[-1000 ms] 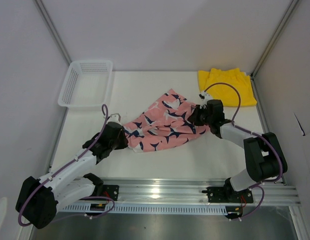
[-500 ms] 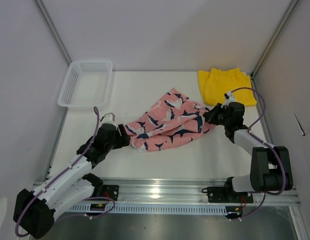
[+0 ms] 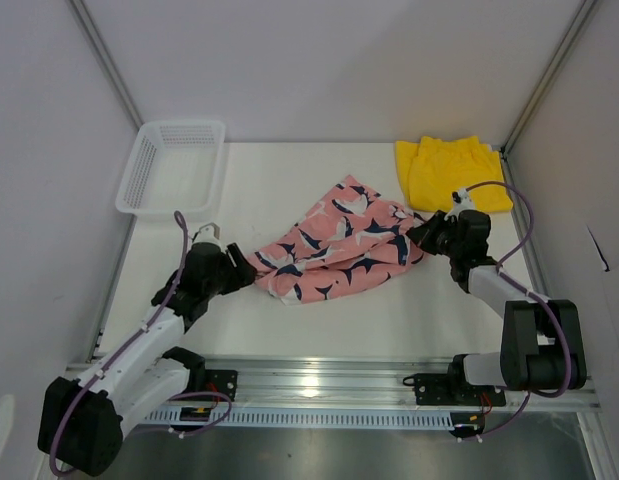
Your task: Fold and stack the shorts
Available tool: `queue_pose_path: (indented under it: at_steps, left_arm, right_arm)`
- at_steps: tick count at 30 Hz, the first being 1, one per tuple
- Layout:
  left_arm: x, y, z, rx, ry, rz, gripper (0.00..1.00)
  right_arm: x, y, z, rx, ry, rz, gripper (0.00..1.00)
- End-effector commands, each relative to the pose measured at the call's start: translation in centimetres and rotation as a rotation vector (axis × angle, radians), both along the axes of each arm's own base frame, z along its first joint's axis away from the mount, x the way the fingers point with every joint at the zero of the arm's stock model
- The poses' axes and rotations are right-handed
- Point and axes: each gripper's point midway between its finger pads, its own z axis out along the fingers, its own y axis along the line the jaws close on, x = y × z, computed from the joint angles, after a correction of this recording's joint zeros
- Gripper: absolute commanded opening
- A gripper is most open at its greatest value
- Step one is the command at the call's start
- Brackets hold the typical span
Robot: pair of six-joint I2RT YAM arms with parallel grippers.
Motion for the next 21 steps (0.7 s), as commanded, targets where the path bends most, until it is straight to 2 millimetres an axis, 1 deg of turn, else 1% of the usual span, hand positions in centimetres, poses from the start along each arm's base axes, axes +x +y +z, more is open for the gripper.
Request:
queue_pose_path:
  at_steps: [1,2,3,5,7,9,12,16,17,18,20,21]
  left_arm:
    - [1.0,-1.9,1.4,-0.079,-0.046,-0.079,0.60]
    - [1.1,-2.2,1.2,-0.078,-0.043,-0.103,0.50]
    - [1.2,-2.5,1.3,-0.078,-0.049,-0.123,0.47]
    - [1.2,-3.2,1.2,-0.077,-0.053,-0.181,0.46]
    - [1.2,-3.3,0.9,-0.054,-0.047,-0.216,0.56]
    - [1.0,-4.0,0.3,-0.061,-0.026,-0.261,0.66]
    - [0.8,-4.9,-0.5,-0.100,0.006,-0.291,0.70]
    - [0.3,-5.6,-1.1,-0.133,0.034,-0.320,0.70]
    - [0.2,-5.7,-1.2,-0.135,0.038,-0.325,0.69]
    - [0.1,-6.0,-1.2,-0.144,0.037,-0.336,0.60]
    - [-0.3,-6.5,-1.3,-0.150,0.037,-0.351,0.47]
    - [-0.3,-6.6,-1.3,-0.148,0.034,-0.351,0.35]
  right_arm:
    - [0.5,-0.4,1.8,0.007,-0.070,-0.016,0.00]
    - [0.5,-0.4,1.7,0.009,-0.066,-0.017,0.00]
    - [0.5,-0.4,1.6,0.011,-0.064,-0.017,0.00]
    - [0.5,-0.3,1.5,0.018,-0.059,-0.012,0.00]
    - [0.6,-0.3,1.6,0.024,-0.061,-0.011,0.00]
    - [0.6,-0.3,1.5,0.026,-0.058,-0.009,0.00]
    - [0.6,-0.3,1.4,0.026,-0.055,-0.009,0.00]
    - [0.6,-0.2,1.2,0.030,-0.048,-0.007,0.00]
    - [0.6,-0.2,1.2,0.030,-0.046,-0.007,0.00]
    - [0.6,-0.2,1.2,0.030,-0.048,-0.007,0.00]
    - [0.7,-0.3,1.2,0.031,-0.047,-0.009,0.00]
    - [0.7,-0.2,1.3,0.032,-0.050,-0.010,0.00]
